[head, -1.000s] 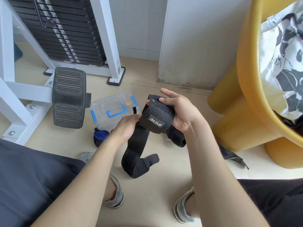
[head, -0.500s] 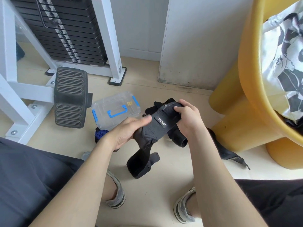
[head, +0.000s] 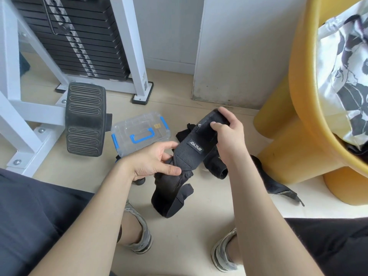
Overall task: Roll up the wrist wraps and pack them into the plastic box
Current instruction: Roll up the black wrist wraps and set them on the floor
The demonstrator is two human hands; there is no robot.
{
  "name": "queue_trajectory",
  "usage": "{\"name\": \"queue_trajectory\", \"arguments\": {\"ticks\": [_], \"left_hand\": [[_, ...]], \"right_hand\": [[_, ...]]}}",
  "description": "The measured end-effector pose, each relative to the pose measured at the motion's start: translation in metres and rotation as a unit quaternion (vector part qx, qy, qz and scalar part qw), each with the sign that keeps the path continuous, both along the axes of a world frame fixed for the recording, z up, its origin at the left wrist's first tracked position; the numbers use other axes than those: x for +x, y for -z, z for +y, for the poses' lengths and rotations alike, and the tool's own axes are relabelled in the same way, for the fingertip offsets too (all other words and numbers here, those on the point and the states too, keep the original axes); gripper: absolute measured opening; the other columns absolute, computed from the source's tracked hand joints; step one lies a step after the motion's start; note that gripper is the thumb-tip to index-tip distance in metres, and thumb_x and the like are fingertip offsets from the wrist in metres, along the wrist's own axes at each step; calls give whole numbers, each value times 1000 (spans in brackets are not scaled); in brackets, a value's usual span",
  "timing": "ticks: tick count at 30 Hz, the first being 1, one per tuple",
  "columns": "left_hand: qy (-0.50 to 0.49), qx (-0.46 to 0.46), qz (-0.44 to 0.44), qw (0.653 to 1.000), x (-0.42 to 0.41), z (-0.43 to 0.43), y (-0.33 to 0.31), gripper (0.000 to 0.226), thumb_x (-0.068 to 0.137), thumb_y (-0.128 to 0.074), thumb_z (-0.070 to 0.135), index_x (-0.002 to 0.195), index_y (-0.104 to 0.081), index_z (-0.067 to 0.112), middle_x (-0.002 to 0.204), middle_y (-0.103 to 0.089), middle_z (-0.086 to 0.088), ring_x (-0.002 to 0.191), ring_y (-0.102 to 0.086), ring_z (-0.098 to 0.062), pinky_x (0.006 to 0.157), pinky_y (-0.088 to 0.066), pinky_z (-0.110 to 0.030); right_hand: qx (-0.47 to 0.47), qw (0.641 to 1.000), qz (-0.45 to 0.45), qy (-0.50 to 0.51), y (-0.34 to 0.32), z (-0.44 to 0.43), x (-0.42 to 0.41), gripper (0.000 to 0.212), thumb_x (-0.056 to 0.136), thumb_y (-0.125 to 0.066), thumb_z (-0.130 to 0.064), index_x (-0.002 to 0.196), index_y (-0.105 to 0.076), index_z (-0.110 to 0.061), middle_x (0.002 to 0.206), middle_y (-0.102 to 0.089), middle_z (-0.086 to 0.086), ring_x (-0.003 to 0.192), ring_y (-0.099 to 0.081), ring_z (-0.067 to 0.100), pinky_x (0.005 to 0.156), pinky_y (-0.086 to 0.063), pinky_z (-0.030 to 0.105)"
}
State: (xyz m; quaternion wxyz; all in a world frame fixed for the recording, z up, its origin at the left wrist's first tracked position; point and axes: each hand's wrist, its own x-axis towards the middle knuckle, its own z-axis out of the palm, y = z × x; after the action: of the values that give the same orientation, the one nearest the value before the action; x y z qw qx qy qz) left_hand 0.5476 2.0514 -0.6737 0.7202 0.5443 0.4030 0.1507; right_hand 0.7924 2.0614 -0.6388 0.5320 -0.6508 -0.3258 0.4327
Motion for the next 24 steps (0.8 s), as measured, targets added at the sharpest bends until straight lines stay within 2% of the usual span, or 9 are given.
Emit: {"name": "queue_trajectory", "arguments": {"ticks": [4,6,8,11,14,16,18,21,24], "left_hand": [[2,-5,17,1000,-3,0,7,64,91,-77,-15,147,-55,7,132,-75,-22,126,-72,-37,111,-56,-53],[4,-27,28,999,-6,-2,9,53,92,-75,-13,141,-62,4,129,-77,-21,124,-74,-36,109,-58,-50],[4,-49,33,998,-8,-5,13,41,96,-72,-11,136,-67,0,127,-78,-17,120,-76,-29,101,-62,-38],[-43,-67,30,996,-7,-8,22,27,102,-68,-3,130,-72,-2,117,-82,-11,104,-80,-18,78,-61,-19],[-58,-30,48,997,-6,-5,28,19,107,-68,8,123,-76,6,112,-84,-7,101,-81,-14,75,-59,-17],[-71,29,91,993,-6,-5,30,14,108,-67,15,113,-80,20,99,-85,2,85,-80,-4,66,-57,-15],[-94,112,159,976,-5,-4,32,17,109,-67,25,102,-81,32,88,-83,13,73,-75,3,62,-55,-17],[-84,177,220,955,-4,2,32,17,107,-68,35,92,-77,35,81,-78,17,73,-72,-5,73,-56,-32],[-22,189,224,956,0,7,20,26,104,-70,43,83,-72,28,67,-60,5,65,-53,-8,69,-43,-37]], "right_hand": [[149,988,-12,29,-25,1,-7,67,91,-69,-3,147,-61,-37,145,-66,-14,128,-65,4,100,-56,21],[186,981,12,53,-33,3,-5,78,87,-71,-3,152,-53,-42,151,-60,-9,128,-67,11,101,-60,30],[184,979,54,69,-37,6,-1,81,87,-73,-5,154,-50,-45,153,-56,-5,128,-69,21,103,-62,45],[139,986,39,88,-39,7,6,67,92,-74,-13,151,-57,-39,147,-61,-9,126,-68,18,103,-63,41],[85,990,-70,86,-37,7,9,51,95,-65,-9,141,-70,-30,135,-72,-9,122,-70,17,96,-63,26],[40,988,-136,67,-36,3,6,48,91,-61,-6,131,-78,-27,124,-78,-6,113,-74,21,95,-65,36],[16,977,-209,41,-36,-2,-2,41,88,-64,-12,122,-83,-25,114,-81,-5,104,-76,20,95,-66,41],[-12,951,-308,2,-37,-4,-9,18,88,-71,-23,96,-87,-20,90,-80,-4,87,-74,18,79,-65,33],[-148,912,-370,-102,-36,-2,-9,21,82,-81,-27,86,-76,-7,78,-71,6,73,-70,31,69,-63,37]]}}
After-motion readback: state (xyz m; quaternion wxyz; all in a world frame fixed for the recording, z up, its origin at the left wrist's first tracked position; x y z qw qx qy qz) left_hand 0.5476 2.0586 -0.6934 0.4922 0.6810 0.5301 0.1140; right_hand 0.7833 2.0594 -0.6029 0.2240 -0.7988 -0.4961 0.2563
